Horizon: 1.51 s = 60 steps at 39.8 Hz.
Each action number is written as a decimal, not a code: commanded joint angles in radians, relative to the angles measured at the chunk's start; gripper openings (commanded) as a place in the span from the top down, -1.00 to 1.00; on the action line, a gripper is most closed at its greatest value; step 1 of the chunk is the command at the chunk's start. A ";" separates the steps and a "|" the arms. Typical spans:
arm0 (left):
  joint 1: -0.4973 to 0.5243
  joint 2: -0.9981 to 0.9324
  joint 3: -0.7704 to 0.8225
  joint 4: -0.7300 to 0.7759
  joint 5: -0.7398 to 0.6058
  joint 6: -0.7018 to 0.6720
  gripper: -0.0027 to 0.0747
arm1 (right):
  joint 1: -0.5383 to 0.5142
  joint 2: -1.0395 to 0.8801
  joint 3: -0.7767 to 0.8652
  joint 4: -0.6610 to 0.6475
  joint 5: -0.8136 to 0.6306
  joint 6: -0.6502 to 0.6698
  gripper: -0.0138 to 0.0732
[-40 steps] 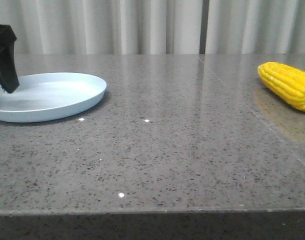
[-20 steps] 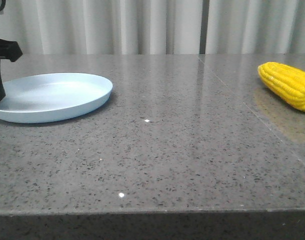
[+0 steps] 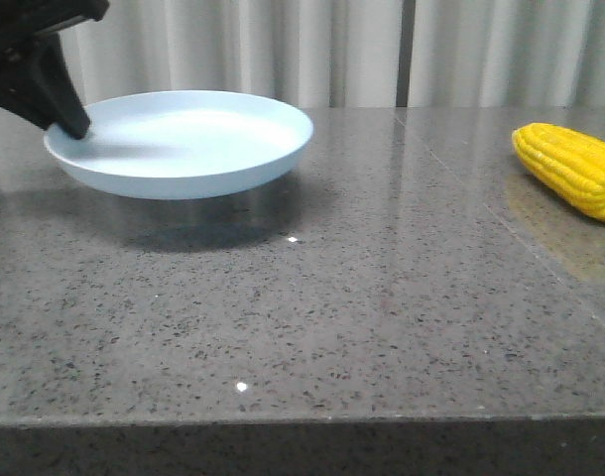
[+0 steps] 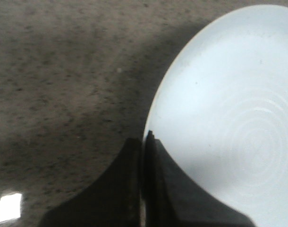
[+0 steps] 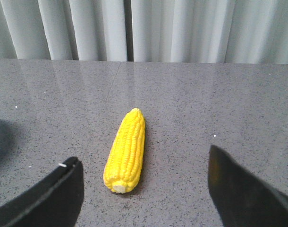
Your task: Place corn on plate with both arms
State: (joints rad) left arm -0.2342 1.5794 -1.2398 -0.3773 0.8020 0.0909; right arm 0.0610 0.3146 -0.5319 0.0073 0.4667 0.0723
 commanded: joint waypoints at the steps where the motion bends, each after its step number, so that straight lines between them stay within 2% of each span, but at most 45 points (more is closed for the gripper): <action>1: -0.060 -0.016 -0.039 -0.047 -0.063 0.006 0.98 | 0.002 0.016 -0.034 -0.007 -0.077 -0.004 -0.63; 15: -0.112 0.067 -0.039 -0.072 -0.075 0.006 0.98 | 0.002 0.016 -0.034 -0.007 -0.077 -0.004 -0.63; 18: -0.112 0.067 -0.039 -0.068 -0.076 0.009 0.91 | 0.002 0.016 -0.034 -0.007 -0.077 -0.004 -0.63; 21: -0.112 0.067 -0.039 -0.068 -0.078 0.009 0.70 | 0.002 0.016 -0.034 -0.007 -0.077 -0.004 -0.63; 27: -0.112 0.067 -0.053 -0.049 -0.070 0.009 0.04 | 0.002 0.016 -0.034 -0.007 -0.075 -0.004 -0.63; 29: -0.112 0.059 -0.071 -0.017 -0.059 0.009 -0.11 | 0.002 0.016 -0.034 -0.007 -0.074 -0.004 -0.63; 31: -0.112 0.039 -0.084 0.012 -0.048 0.009 -0.15 | 0.002 0.016 -0.034 -0.007 -0.074 -0.004 -0.63; 34: -0.112 -0.003 -0.089 0.062 -0.040 0.009 -0.08 | 0.002 0.016 -0.034 -0.007 -0.074 -0.004 -0.63; 36: -0.112 -0.038 -0.089 0.136 -0.025 -0.021 0.07 | 0.002 0.016 -0.034 -0.007 -0.074 -0.004 -0.63; 43: -0.112 -0.158 -0.078 0.404 0.065 -0.150 0.95 | 0.002 0.016 -0.034 -0.007 -0.074 -0.004 -0.63; 52: -0.112 -0.323 0.028 0.530 0.026 -0.224 0.98 | 0.002 0.016 -0.034 -0.007 -0.074 -0.004 -0.63; 60: -0.112 -0.541 0.190 0.568 -0.097 -0.253 0.98 | 0.002 0.016 -0.034 -0.007 -0.074 -0.004 -0.63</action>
State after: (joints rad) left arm -0.3376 1.1463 -1.0816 0.1713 0.8211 -0.1440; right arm 0.0610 0.3146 -0.5319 0.0073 0.4667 0.0723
